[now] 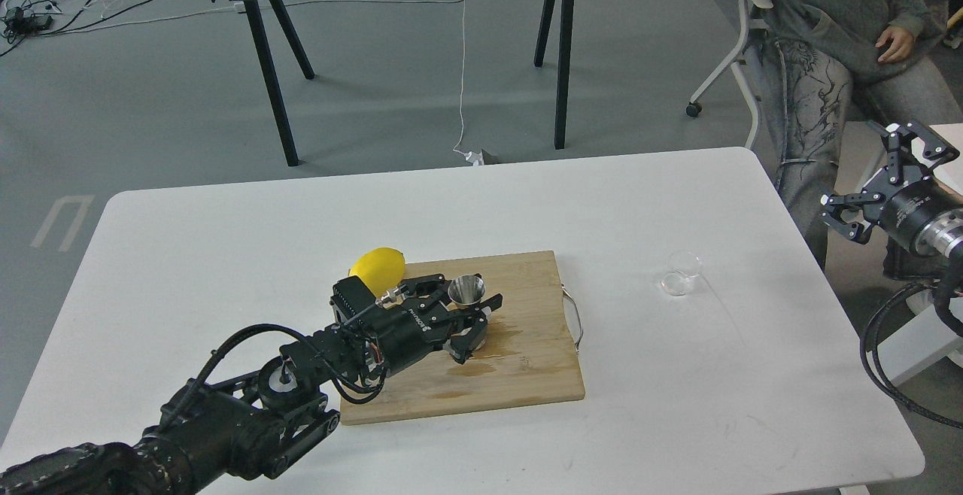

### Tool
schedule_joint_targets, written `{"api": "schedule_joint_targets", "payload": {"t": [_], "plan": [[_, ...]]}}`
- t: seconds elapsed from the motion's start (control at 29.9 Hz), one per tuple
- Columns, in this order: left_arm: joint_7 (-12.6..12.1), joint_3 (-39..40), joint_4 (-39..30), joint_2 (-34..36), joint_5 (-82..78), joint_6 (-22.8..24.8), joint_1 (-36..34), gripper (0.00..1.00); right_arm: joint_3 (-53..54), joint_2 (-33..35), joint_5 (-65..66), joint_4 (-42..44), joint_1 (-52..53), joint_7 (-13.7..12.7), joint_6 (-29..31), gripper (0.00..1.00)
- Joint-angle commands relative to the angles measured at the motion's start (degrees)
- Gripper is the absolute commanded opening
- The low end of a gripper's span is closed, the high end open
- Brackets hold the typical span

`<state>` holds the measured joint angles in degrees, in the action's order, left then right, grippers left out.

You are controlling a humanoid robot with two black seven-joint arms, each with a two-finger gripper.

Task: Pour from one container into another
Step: 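Lower the jigger onto the cutting board beside the lemon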

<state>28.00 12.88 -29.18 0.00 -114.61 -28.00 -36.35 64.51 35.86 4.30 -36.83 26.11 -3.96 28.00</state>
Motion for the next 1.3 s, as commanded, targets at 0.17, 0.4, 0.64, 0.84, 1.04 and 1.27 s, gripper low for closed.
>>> {"api": "schedule_joint_targets", "payload": {"t": [0.17,0.4,0.64,0.84,1.04,1.27], "plan": [[0.0,-0.05,-0.08,0.0,0.0,0.0,0.14,0.63,0.0,0.09,0.0,0.0,-0.01,0.0,0.0,1.0],[0.0,-0.14,-0.44,0.0,0.0,0.0,0.14,0.89,0.09,0.09,0.0,0.0,-0.01,0.0,0.0,1.0],[0.0,-0.14,-0.44,0.0,0.0,0.0,0.14,0.93,0.09,0.09,0.0,0.0,-0.01,0.0,0.0,1.0],[0.0,-0.22,-0.44,0.0,0.0,0.0,1.19,0.94,0.09,0.09,0.0,0.0,-0.01,0.0,0.0,1.0],[0.0,-0.14,-0.44,0.0,0.0,0.0,2.6,0.94,0.09,0.18,0.0,0.0,-0.01,0.0,0.0,1.0],[0.0,-0.05,-0.44,0.0,0.09,0.0,2.6,0.94,0.09,0.18,0.0,-0.18,-0.45,0.0,0.0,1.0]]}}
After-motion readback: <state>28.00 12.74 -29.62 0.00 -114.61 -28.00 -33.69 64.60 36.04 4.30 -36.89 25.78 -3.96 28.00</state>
